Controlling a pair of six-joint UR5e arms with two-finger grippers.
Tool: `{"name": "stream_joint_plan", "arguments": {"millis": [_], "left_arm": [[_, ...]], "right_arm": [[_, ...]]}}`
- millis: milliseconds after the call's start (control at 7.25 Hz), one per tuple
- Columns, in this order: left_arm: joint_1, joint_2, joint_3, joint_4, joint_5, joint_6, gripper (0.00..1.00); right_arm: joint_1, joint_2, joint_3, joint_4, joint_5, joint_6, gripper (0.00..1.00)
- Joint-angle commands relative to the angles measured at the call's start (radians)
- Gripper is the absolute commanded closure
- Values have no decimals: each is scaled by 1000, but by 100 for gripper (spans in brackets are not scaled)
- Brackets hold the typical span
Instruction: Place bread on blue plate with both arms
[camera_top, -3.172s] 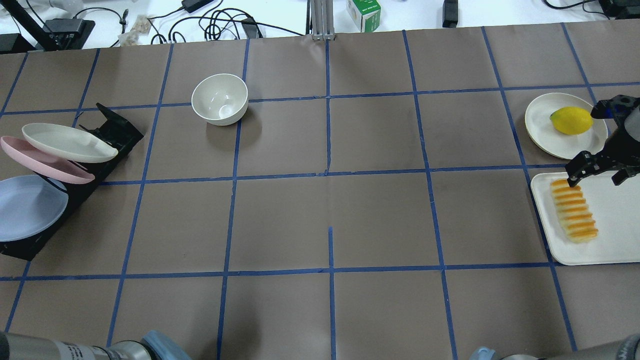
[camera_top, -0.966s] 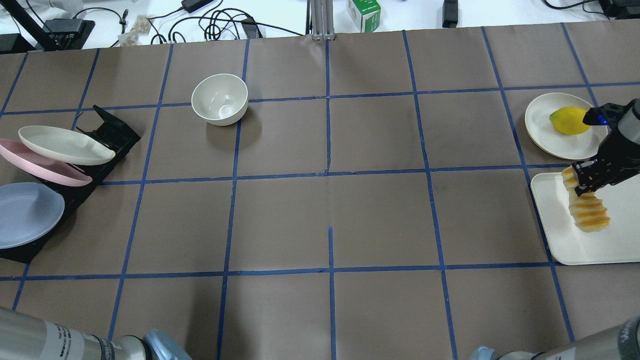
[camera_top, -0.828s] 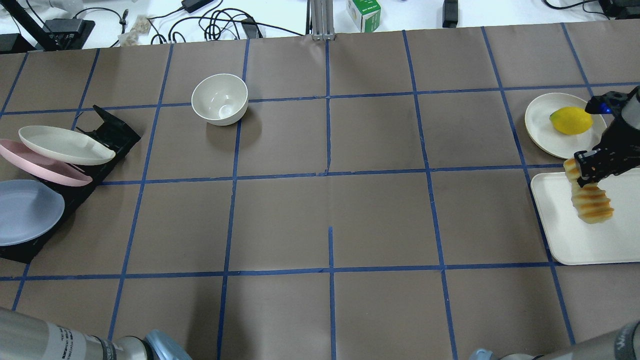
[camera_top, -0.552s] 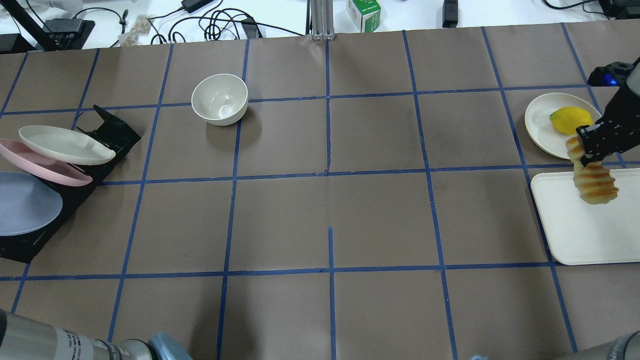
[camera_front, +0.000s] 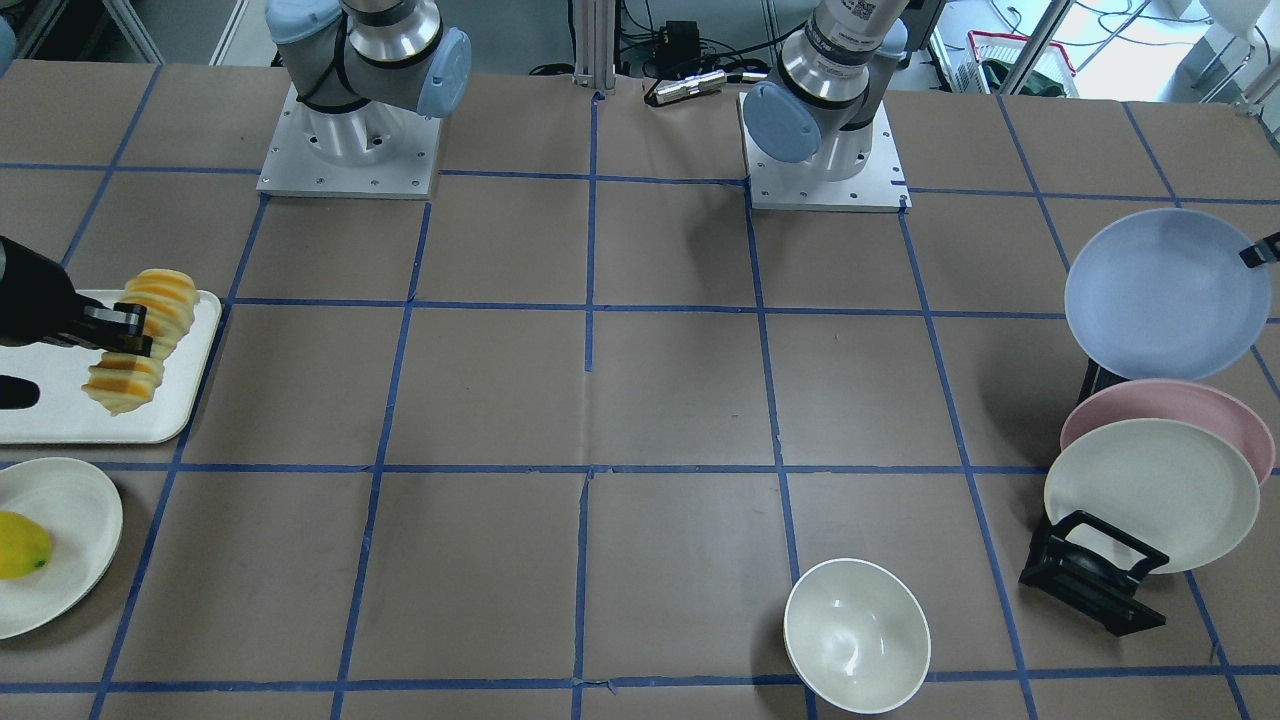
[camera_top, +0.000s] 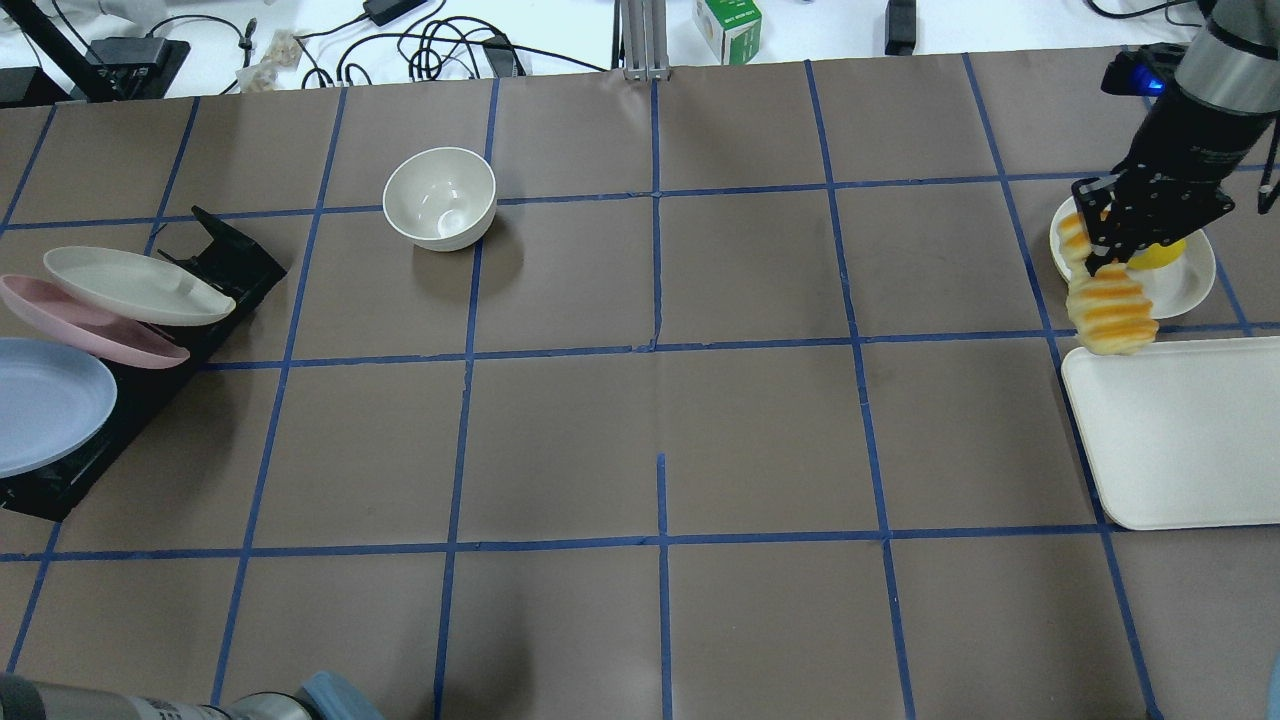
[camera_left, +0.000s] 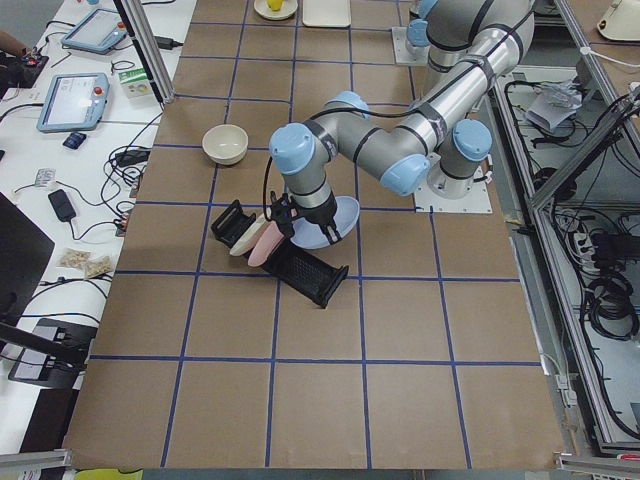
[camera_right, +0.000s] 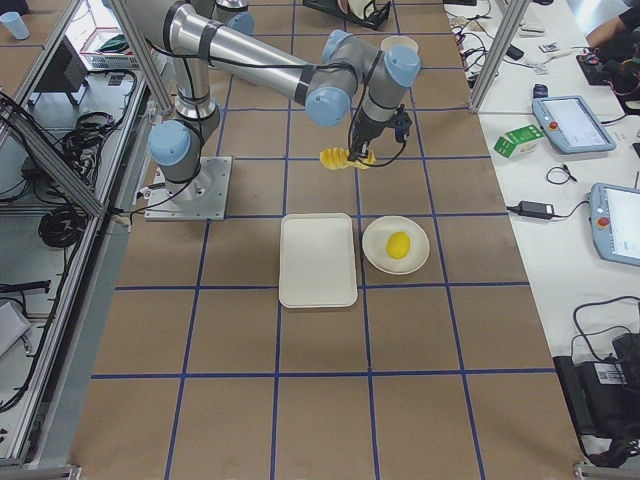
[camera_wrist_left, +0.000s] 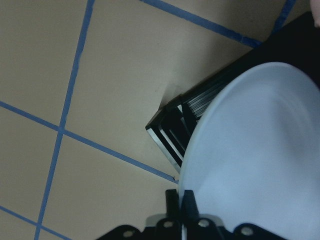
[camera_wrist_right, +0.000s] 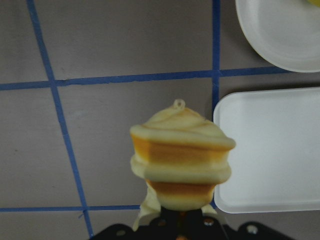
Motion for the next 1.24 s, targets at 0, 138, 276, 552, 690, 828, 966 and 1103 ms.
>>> {"name": "stream_joint_plan", "arguments": {"millis": [0,138,276,552,690,828,966,1103], "left_arm": [[-100,88,-5,-163,-20,-87,100],[-207,99,-10,-188,-106,-186,100],[-324,99,-52,-194,-214,-287,100],[-539,67,-192,62,-430,-383,100],[-634,51,-296,240,-526,-396,100],[-711,33,-379,431,-559,-461,100],[-778,-10,-430,629,-579,-550,100],[-835,-75,-448,730,-579,-578,100]], "right_arm": [[75,-3,-4,12,67,116,100],[112,-6,-6,9,67,135,100],[149,-16,-7,9,70,193,100],[215,-62,-4,9,76,229,100],[233,-58,-3,6,96,230,100],[241,-56,-1,1,146,233,100],[241,-50,1,-3,206,236,100],[244,-35,-4,-3,208,238,100]]}}
